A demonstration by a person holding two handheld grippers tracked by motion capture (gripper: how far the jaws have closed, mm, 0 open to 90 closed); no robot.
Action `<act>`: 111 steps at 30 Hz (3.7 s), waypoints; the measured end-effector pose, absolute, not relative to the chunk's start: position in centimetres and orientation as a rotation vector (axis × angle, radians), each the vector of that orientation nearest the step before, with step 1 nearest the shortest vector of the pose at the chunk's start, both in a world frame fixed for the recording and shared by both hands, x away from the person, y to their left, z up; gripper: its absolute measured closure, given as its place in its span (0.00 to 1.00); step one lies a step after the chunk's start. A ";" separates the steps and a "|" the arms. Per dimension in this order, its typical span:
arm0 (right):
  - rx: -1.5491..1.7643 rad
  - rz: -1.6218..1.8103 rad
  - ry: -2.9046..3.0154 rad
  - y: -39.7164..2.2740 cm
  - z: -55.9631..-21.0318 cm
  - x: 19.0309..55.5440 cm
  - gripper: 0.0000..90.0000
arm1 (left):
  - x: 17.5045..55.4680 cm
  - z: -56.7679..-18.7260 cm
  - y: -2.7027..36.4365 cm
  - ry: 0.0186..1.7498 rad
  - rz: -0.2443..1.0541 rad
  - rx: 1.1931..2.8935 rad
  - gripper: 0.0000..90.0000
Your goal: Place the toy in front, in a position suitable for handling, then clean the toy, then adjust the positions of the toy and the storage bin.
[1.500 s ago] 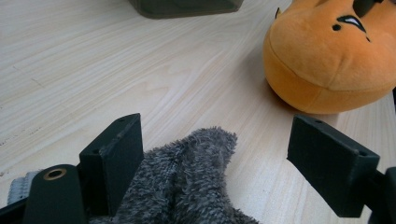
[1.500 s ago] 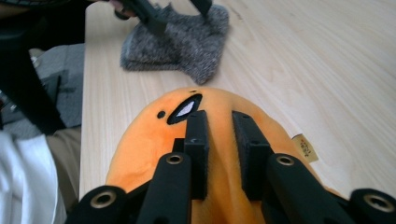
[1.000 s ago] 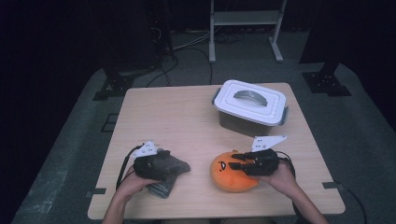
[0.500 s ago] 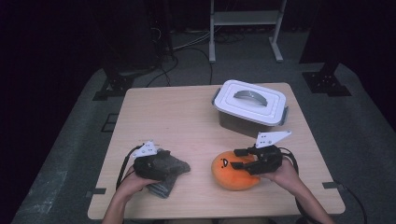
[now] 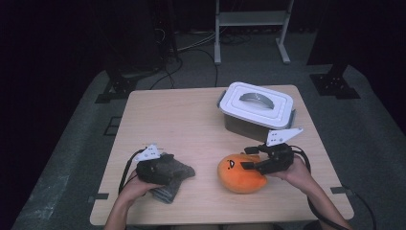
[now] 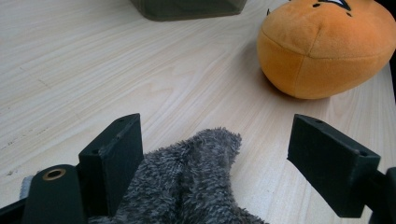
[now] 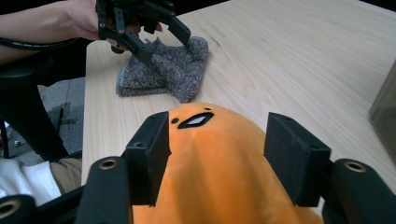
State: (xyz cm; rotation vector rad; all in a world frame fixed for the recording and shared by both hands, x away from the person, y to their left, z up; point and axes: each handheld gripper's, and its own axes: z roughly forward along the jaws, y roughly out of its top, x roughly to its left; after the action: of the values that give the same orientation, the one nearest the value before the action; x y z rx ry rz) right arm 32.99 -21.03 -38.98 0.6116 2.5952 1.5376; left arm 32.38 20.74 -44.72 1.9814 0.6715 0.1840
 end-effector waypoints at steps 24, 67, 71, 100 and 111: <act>0.575 1.515 2.540 -22.7 -35.9 35.8 0.38 | 32.4 -44.7 21.0 0.673 0.184 1.966 0.17; 0.572 1.401 2.513 -24.0 -32.1 40.4 0.41 | 32.5 -44.7 20.9 0.666 0.177 1.968 0.15; 0.560 1.392 2.514 -24.0 -31.7 40.7 0.41 | 32.5 -44.7 21.0 0.664 0.176 1.971 0.15; 0.563 1.392 2.510 -23.8 -31.1 42.6 0.41 | 32.4 -44.7 20.7 0.642 0.169 1.982 0.13; 0.567 1.390 2.509 -23.9 -30.8 43.3 0.41 | 32.5 -44.6 20.9 0.647 0.172 1.973 0.13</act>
State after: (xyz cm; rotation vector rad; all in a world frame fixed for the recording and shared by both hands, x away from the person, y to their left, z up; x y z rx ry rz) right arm 43.29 -23.91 -30.76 0.5670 2.5089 1.3904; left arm 32.54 20.89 -44.62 1.9728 0.6473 0.1719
